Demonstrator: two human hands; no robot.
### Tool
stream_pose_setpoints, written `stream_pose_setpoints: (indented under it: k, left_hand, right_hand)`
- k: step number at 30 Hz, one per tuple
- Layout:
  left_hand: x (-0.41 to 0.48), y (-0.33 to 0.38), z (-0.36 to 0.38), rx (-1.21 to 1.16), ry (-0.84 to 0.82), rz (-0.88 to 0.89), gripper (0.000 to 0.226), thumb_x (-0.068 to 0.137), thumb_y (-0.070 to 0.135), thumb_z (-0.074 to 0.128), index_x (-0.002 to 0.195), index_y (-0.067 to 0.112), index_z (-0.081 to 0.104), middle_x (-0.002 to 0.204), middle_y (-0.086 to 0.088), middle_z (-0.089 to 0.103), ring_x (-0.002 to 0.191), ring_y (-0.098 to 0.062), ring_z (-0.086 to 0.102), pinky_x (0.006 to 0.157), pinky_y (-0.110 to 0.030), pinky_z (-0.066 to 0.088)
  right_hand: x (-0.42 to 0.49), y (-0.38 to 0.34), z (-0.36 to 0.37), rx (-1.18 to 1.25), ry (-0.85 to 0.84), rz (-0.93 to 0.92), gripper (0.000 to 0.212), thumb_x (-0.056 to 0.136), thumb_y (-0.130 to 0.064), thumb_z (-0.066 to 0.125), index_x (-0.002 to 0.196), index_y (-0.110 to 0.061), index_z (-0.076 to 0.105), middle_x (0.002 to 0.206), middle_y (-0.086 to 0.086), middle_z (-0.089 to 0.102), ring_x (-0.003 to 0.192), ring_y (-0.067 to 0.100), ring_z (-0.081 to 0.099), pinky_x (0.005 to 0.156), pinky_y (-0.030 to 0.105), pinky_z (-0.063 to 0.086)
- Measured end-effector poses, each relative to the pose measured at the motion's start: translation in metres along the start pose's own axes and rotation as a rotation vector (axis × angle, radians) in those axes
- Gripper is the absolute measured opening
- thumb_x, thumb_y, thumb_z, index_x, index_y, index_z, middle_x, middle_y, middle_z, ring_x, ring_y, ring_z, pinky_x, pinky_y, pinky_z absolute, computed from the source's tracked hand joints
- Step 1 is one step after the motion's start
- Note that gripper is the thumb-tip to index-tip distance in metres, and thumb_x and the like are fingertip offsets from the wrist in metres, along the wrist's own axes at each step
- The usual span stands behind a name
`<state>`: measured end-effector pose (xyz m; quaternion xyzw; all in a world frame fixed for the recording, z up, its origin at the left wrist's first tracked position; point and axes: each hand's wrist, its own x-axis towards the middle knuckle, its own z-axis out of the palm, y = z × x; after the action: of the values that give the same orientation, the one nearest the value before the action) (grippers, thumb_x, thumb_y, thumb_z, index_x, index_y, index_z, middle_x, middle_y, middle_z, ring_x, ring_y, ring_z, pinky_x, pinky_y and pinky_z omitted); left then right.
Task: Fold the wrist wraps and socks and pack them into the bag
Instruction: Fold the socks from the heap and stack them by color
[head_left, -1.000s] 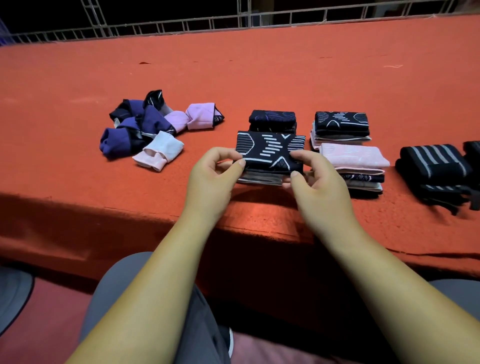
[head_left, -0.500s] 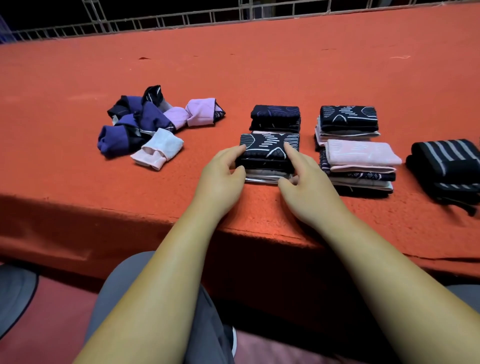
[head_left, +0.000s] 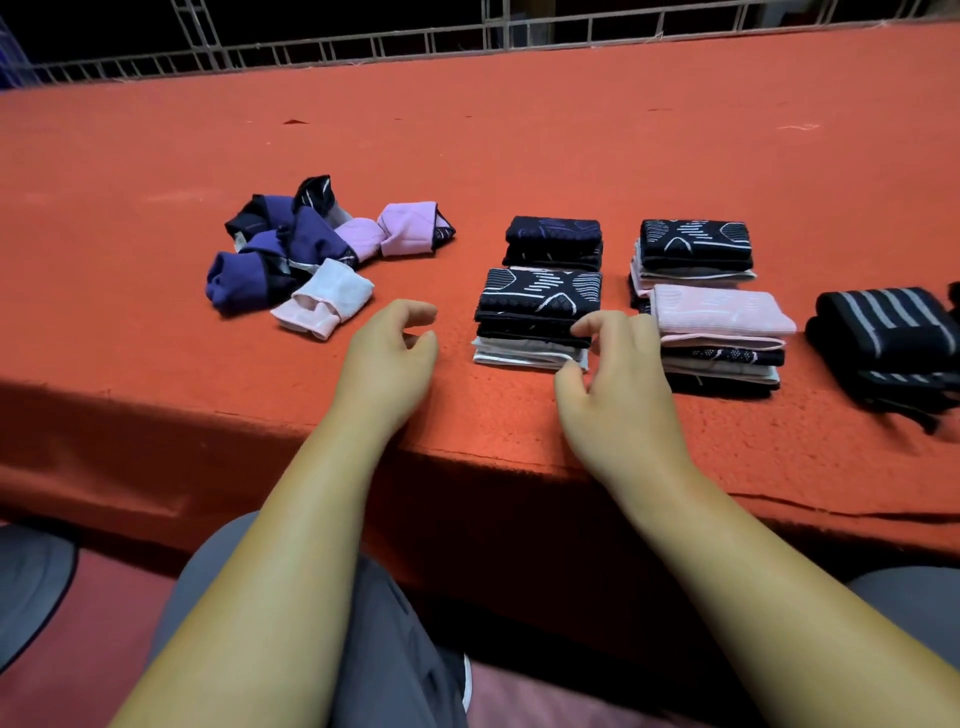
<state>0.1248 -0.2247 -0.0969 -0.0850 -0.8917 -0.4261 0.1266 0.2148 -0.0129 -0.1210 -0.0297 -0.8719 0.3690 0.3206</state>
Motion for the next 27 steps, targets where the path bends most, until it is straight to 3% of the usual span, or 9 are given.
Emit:
stream_pose_setpoints:
  k: [4, 8, 12, 17, 23, 27]
  left_hand:
    - [0.004, -0.014, -0.019, 0.134, 0.056, -0.049, 0.035, 0.097, 0.013, 0.061, 0.13, 0.019, 0.07, 0.116, -0.001, 0.068, 0.099, -0.018, 0.062, 0.095, -0.03, 0.046]
    - [0.015, -0.044, -0.033, 0.382, 0.063, -0.085, 0.044, 0.093, 0.011, 0.062, 0.138, 0.011, 0.067, 0.145, -0.018, 0.058, 0.135, -0.035, 0.052, 0.116, -0.038, 0.034]
    - [0.023, -0.066, -0.034, 0.523, -0.012, -0.157, 0.048, 0.097, 0.021, 0.059, 0.145, 0.018, 0.062, 0.169, -0.007, 0.033, 0.143, -0.039, 0.04, 0.119, -0.04, 0.03]
    - [0.035, -0.073, -0.032, 0.653, -0.067, -0.269, 0.048, 0.102, 0.038, 0.046, 0.148, 0.026, 0.057, 0.176, 0.005, 0.014, 0.142, -0.037, 0.035, 0.114, -0.044, 0.035]
    - [0.042, -0.08, -0.029, 0.666, -0.029, -0.284, 0.058, 0.106, 0.037, 0.043, 0.161, 0.018, 0.039, 0.175, 0.009, 0.018, 0.14, -0.038, 0.036, 0.112, -0.046, 0.036]
    - [0.041, -0.083, -0.032, 0.65, 0.031, -0.311, 0.047, 0.102, 0.038, 0.052, 0.147, 0.026, 0.06, 0.173, 0.0, 0.019, 0.14, -0.039, 0.035, 0.115, -0.047, 0.035]
  right_hand:
    - [0.002, -0.007, 0.004, 0.067, -0.105, -0.113, 0.018, 0.091, -0.005, 0.061, 0.104, -0.016, 0.058, 0.1, -0.003, 0.053, 0.089, 0.013, 0.052, 0.083, 0.032, 0.045]
    - [-0.001, -0.005, 0.012, 0.056, -0.248, -0.189, 0.016, 0.092, -0.006, 0.062, 0.102, -0.019, 0.061, 0.094, -0.007, 0.055, 0.085, 0.008, 0.05, 0.079, 0.024, 0.038]
    - [-0.003, -0.001, 0.015, 0.033, -0.325, -0.216, 0.013, 0.092, -0.01, 0.065, 0.099, -0.021, 0.065, 0.096, -0.009, 0.062, 0.091, 0.008, 0.055, 0.082, 0.024, 0.04]
    - [-0.003, 0.002, 0.012, 0.024, -0.356, -0.202, 0.014, 0.092, -0.011, 0.066, 0.098, -0.023, 0.067, 0.099, -0.011, 0.065, 0.093, 0.009, 0.059, 0.083, 0.024, 0.042]
    - [-0.003, 0.004, 0.01, 0.04, -0.378, -0.177, 0.015, 0.092, -0.011, 0.067, 0.097, -0.026, 0.068, 0.099, -0.012, 0.067, 0.096, 0.011, 0.063, 0.089, 0.031, 0.049]
    - [-0.003, 0.005, 0.009, 0.047, -0.376, -0.172, 0.016, 0.091, -0.011, 0.067, 0.096, -0.026, 0.068, 0.097, -0.013, 0.067, 0.095, 0.009, 0.064, 0.09, 0.033, 0.05]
